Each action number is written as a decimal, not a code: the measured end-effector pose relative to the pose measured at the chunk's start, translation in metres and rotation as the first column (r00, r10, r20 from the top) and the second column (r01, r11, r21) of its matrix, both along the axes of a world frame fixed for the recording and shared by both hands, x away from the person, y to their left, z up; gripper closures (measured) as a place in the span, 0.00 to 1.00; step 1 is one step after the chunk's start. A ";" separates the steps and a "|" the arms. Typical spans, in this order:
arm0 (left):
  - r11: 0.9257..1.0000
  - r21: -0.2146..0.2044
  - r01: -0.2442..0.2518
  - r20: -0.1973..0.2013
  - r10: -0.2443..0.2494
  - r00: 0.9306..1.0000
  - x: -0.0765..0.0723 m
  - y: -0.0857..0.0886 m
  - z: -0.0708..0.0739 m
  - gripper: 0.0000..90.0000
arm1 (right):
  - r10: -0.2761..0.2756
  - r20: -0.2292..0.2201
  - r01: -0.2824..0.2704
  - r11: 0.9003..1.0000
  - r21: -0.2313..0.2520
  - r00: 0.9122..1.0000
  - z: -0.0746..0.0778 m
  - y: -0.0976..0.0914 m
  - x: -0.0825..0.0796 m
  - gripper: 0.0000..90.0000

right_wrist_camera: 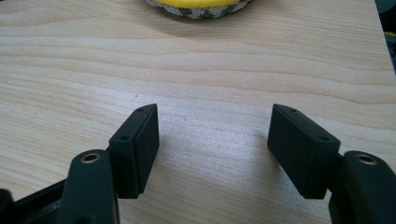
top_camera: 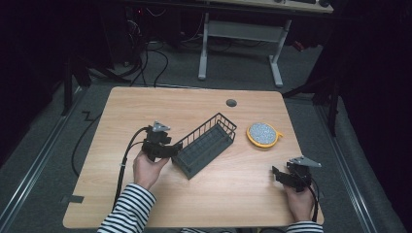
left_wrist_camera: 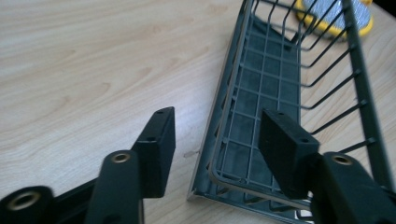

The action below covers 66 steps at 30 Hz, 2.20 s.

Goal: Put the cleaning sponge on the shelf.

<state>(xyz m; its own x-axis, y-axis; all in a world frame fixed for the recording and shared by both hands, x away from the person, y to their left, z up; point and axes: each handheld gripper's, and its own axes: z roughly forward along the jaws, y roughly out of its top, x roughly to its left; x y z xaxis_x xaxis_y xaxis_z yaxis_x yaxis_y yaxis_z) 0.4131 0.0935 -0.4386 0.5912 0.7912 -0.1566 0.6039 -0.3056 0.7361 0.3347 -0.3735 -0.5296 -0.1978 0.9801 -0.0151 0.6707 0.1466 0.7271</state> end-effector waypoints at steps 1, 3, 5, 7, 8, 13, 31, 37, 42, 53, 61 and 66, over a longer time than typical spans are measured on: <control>1.000 -0.006 -0.007 0.012 0.007 1.000 -0.002 0.002 0.002 0.49 | 0.000 0.000 0.000 1.000 0.000 1.000 0.000 0.000 0.000 0.38; 1.000 -0.011 -0.011 0.023 0.011 1.000 -0.003 0.005 0.005 0.47 | 0.000 0.000 0.000 1.000 0.000 1.000 0.000 0.000 0.000 0.38; 1.000 -0.022 -0.021 0.042 0.022 0.999 -0.007 0.011 0.009 0.47 | 0.000 0.000 0.000 1.000 0.000 1.000 0.000 0.000 0.000 0.38; 0.999 -0.030 -0.031 0.059 0.032 0.998 -0.011 0.020 0.014 0.47 | -0.002 -0.002 0.002 1.000 0.000 1.000 0.000 0.000 0.000 0.38; 0.999 -0.028 -0.037 0.064 0.038 0.997 -0.012 0.023 0.015 0.47 | 0.000 0.000 0.000 1.000 -0.001 1.000 0.000 0.000 0.000 0.38; 0.997 -0.035 -0.072 0.082 0.075 0.994 -0.019 0.040 0.015 0.46 | -0.003 -0.002 0.003 1.000 -0.001 1.000 0.000 0.000 0.000 0.38; 0.980 -0.083 -0.181 0.021 0.183 0.983 -0.039 0.080 -0.027 0.45 | -0.001 0.001 0.001 1.000 -0.002 1.000 0.000 0.001 0.000 0.38; 0.976 -0.067 -0.209 -0.001 0.210 0.978 -0.042 0.085 -0.048 0.44 | -0.001 -0.001 0.001 1.000 -0.001 1.000 0.000 0.001 0.000 0.38; 0.974 -0.049 -0.220 -0.013 0.220 0.975 -0.043 0.088 -0.063 0.42 | 0.000 -0.003 0.000 1.000 -0.001 1.000 0.000 0.001 0.000 0.38; 0.964 0.024 -0.263 -0.011 0.264 0.965 -0.037 0.089 -0.084 0.41 | 0.021 0.003 -0.021 1.000 0.002 1.000 0.000 0.001 0.000 0.44; 0.954 0.082 -0.288 0.034 0.286 0.958 -0.031 0.087 -0.092 0.41 | 0.017 0.002 -0.017 1.000 0.003 1.000 0.000 0.002 0.000 0.45; 0.952 0.113 -0.284 0.062 0.279 0.958 -0.031 0.086 -0.095 0.41 | 0.019 -0.022 -0.019 1.000 -0.001 1.000 0.003 0.001 0.003 0.47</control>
<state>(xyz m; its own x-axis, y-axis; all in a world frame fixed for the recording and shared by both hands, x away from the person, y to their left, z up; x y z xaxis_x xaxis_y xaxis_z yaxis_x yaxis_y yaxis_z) 0.3822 0.1794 -0.5333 0.3458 0.9379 -0.0291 0.6456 -0.2153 0.7327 0.3378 -0.3724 -0.5266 -0.2172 0.9761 -0.0116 0.6835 0.1606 0.7120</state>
